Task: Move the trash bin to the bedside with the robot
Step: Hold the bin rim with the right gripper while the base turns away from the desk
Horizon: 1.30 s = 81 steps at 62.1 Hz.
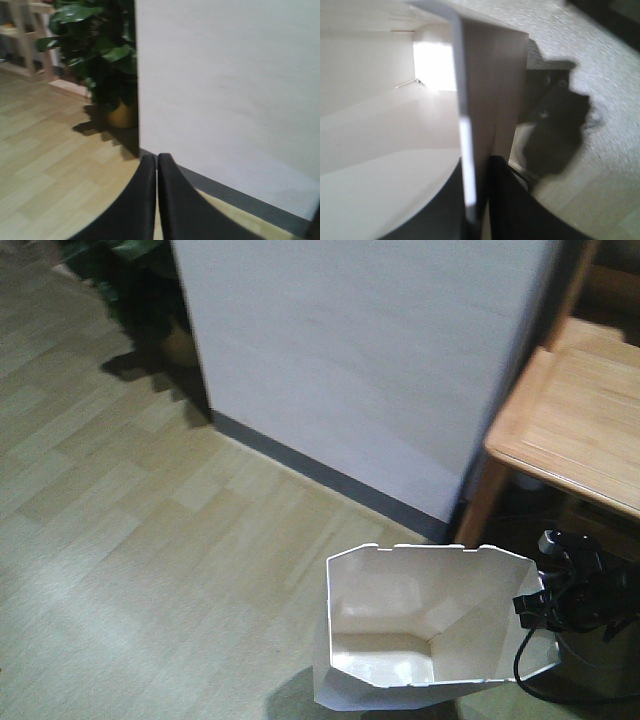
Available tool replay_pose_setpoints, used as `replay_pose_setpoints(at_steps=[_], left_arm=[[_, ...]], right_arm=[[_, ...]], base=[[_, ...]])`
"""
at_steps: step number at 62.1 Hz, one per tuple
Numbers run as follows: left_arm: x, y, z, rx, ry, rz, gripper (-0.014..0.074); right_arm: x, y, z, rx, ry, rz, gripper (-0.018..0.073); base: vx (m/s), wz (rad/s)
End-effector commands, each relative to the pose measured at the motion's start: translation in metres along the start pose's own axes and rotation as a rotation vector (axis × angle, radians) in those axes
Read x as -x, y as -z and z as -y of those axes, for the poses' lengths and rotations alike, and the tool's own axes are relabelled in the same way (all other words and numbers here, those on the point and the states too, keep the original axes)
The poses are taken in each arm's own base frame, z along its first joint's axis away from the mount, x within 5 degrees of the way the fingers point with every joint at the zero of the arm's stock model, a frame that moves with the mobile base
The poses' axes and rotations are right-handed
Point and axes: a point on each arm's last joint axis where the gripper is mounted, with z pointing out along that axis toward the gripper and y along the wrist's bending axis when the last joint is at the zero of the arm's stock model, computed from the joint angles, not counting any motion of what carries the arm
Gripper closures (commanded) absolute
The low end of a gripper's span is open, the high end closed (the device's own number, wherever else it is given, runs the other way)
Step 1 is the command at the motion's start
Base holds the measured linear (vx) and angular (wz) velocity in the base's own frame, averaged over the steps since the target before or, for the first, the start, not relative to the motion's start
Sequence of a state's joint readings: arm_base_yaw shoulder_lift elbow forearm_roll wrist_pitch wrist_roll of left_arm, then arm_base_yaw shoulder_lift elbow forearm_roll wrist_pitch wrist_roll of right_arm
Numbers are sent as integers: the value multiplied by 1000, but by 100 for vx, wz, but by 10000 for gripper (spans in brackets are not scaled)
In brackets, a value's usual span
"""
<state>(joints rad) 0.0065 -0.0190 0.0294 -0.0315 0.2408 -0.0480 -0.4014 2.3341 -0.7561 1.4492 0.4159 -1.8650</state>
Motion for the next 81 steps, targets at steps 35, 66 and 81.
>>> replay_pose_setpoints(at_steps=[35,66,81], left_arm=[[-3,-2,0,-5,12,51,602],[-3,-2,0,-5,12,51,602],[-3,-2,0,-5,12,51,602]], right_arm=[[19,19,-19,167,15,125,566],[19,19,-19,167,15,125,566],[19,19,-19,167,15,125,566]], base=[[7,53],[17,72],[21,70]])
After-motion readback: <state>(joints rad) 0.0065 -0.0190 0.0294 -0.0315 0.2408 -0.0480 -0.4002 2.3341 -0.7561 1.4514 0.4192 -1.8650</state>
